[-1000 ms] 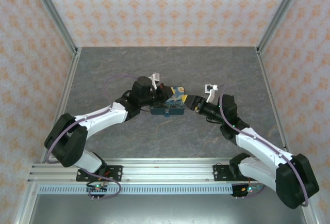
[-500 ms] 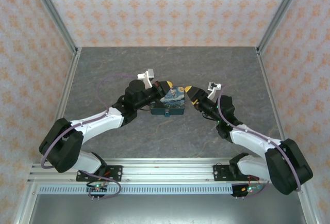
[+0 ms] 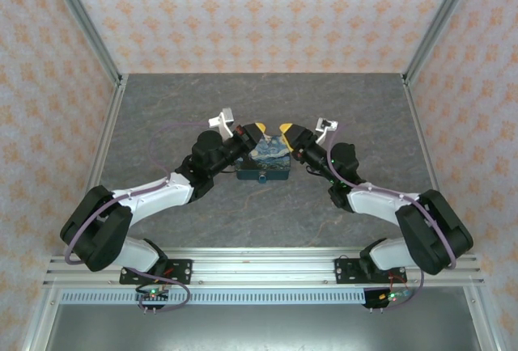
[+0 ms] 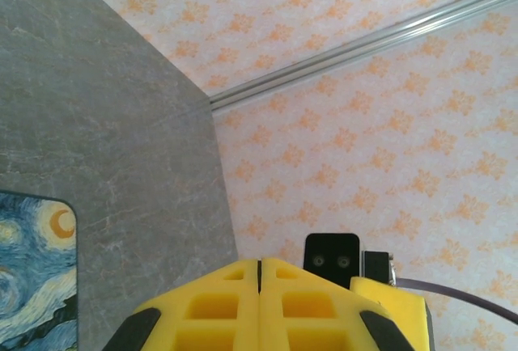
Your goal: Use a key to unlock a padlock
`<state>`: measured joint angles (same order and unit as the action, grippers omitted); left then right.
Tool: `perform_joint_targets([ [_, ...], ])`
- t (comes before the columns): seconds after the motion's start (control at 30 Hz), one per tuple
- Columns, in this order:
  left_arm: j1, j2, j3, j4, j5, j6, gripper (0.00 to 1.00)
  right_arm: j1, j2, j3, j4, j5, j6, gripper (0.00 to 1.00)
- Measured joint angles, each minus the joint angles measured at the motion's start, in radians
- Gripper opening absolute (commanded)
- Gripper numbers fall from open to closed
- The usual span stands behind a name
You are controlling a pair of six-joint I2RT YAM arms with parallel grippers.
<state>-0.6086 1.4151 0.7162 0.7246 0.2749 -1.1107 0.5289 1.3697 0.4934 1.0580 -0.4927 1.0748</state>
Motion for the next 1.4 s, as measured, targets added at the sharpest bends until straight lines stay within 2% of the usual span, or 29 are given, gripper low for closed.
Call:
perform_joint_targets([
  [0.33, 0.0, 0.024, 0.0, 0.069, -0.019, -0.053, 0.0, 0.065, 0.074, 0.038, 0.05, 0.002, 0.003, 0.46],
  [0.87, 0.0, 0.03, 0.0, 0.074, -0.023, -0.07, 0.0, 0.073, 0.106, 0.065, 0.081, 0.003, 0.015, 0.31],
  [1.13, 0.0, 0.03, 0.0, 0.074, -0.024, -0.07, 0.0, 0.082, 0.129, 0.068, 0.085, 0.003, 0.015, 0.29],
  [1.4, 0.0, 0.03, 0.0, 0.074, -0.03, -0.07, 0.0, 0.084, 0.129, 0.068, 0.088, 0.003, 0.018, 0.18],
])
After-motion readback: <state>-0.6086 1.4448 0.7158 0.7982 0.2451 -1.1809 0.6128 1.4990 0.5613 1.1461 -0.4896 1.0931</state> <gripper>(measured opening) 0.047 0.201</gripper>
